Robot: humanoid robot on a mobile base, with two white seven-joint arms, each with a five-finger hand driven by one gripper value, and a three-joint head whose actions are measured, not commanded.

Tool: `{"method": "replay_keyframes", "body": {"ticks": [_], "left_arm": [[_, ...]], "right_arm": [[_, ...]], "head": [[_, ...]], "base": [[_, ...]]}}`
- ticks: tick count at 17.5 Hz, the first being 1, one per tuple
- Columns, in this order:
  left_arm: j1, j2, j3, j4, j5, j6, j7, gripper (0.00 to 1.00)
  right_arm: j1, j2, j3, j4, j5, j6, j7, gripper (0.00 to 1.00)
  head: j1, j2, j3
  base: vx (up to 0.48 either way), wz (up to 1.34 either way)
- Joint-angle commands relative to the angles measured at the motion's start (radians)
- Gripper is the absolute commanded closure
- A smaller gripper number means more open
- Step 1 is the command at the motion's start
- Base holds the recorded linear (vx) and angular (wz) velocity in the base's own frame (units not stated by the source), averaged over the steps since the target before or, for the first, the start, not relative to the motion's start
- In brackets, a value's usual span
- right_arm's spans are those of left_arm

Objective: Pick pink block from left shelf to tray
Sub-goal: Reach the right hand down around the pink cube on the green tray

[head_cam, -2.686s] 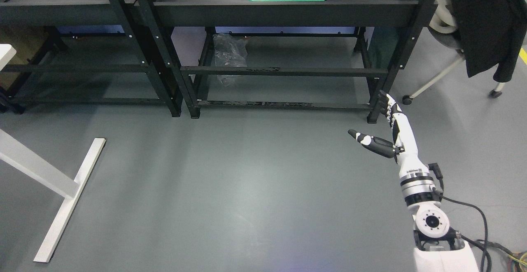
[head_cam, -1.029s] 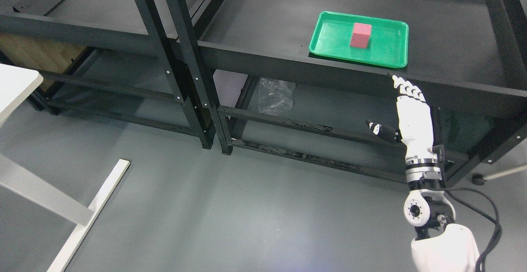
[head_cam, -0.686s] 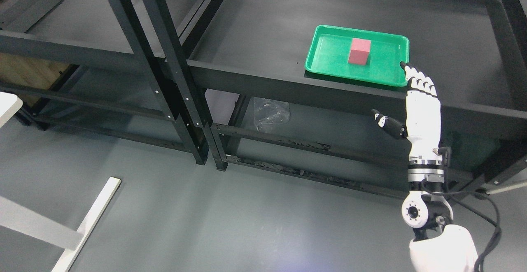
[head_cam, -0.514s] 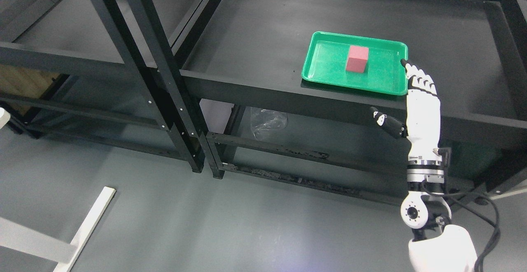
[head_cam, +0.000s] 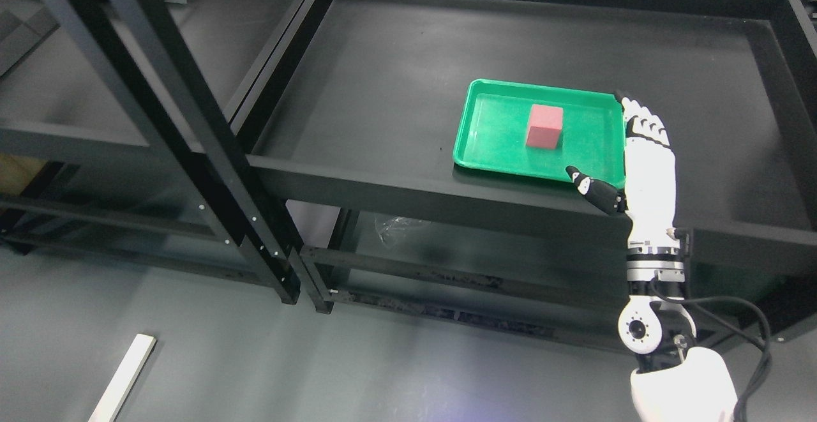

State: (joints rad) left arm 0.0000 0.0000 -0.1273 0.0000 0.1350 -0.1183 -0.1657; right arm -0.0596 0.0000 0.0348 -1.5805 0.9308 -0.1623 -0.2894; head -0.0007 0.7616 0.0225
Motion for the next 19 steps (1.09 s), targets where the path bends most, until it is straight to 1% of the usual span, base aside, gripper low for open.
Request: {"method": "replay_keyframes", "body": {"ticks": [1,2,3,6,10,16,19], "left_arm": [[0.02,0.017,0.0,-0.017,0.0,0.0,0.0,0.0],[0.02,0.017,0.0,-0.017,0.0,0.0,0.0,0.0],[0.02,0.017,0.0,-0.017,0.0,0.0,0.0,0.0],[0.02,0.017,0.0,-0.017,0.0,0.0,0.0,0.0],[0.02,0.017,0.0,-0.017,0.0,0.0,0.0,0.0],[0.02,0.017,0.0,-0.017,0.0,0.0,0.0,0.0],[0.02,0.017,0.0,-0.017,0.0,0.0,0.0,0.0]], "right_arm": [[-0.012,-0.017,0.011,0.013,-0.003,0.004,0.165,0.01],[-0.019,-0.017,0.008,0.025,-0.003,0.015,0.202,0.01],[-0.019,-0.017,0.011,0.03,-0.004,0.03,0.211,0.01],[-0.02,-0.017,0.011,0.036,-0.003,0.055,0.22,0.01],[-0.02,-0.017,0.05,0.059,-0.003,0.096,0.248,0.01],[-0.019,-0.017,0.086,0.074,-0.014,0.098,0.249,0.01],[-0.035,-0.017,0.094,0.108,-0.012,0.096,0.281,0.01]], "head": [[0.0,0.0,0.0],[0.0,0.0,0.0],[0.0,0.0,0.0],[0.0,0.0,0.0],[0.0,0.0,0.0],[0.0,0.0,0.0],[0.0,0.0,0.0]], "base": [[0.242,-0.12],[0.242,-0.12],[0.213,-0.11],[0.219,-0.11],[0.199,-0.09],[0.159,-0.05],[0.107,0.0]]}}
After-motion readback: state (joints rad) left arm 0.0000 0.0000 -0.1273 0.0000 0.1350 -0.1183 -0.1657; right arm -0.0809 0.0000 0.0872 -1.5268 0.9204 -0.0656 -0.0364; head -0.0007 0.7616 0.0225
